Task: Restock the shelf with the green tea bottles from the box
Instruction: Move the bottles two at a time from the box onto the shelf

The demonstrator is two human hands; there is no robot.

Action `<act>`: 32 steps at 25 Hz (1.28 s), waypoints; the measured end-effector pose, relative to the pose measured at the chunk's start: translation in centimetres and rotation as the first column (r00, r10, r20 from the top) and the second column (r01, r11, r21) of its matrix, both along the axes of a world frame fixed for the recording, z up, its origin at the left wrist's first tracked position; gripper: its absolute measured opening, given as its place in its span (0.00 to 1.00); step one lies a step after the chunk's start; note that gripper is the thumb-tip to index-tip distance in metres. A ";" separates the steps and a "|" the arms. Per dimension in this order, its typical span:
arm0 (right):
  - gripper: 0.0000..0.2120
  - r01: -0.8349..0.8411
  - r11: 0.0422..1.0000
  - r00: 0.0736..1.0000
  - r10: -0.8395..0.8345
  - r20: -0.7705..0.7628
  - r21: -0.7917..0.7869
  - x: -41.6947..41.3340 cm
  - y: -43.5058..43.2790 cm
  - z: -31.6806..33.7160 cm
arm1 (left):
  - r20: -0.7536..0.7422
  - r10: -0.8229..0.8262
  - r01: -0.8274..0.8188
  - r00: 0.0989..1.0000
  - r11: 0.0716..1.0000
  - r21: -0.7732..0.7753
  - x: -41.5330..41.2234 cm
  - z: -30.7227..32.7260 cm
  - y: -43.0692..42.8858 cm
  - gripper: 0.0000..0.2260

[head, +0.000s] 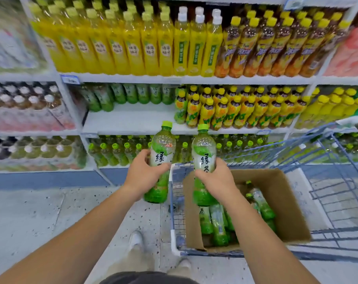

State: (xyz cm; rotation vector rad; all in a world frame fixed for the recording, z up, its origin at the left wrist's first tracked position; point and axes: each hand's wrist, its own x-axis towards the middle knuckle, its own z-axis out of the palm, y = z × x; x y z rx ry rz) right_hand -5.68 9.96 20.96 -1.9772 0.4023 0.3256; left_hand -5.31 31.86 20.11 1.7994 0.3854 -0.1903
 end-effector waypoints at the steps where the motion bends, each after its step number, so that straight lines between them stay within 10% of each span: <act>1: 0.18 -0.037 0.999 0.999 0.037 0.015 0.002 0.3 1.4 0.2 | 0.011 0.043 -0.043 0.999 0.999 0.002 -0.2 0.1 1.4 0.21; 19: 0.21 -0.128 0.990 0.986 0.134 0.101 -0.062 9.8 32.0 -0.4 | 0.027 0.097 -0.099 0.995 0.991 0.084 5.6 -1.0 30.8 0.21; 32: 0.16 -0.095 0.991 0.993 0.101 0.066 -0.090 21.9 36.9 -8.1 | 0.037 0.034 -0.040 0.999 0.986 0.162 19.1 -7.8 33.8 0.18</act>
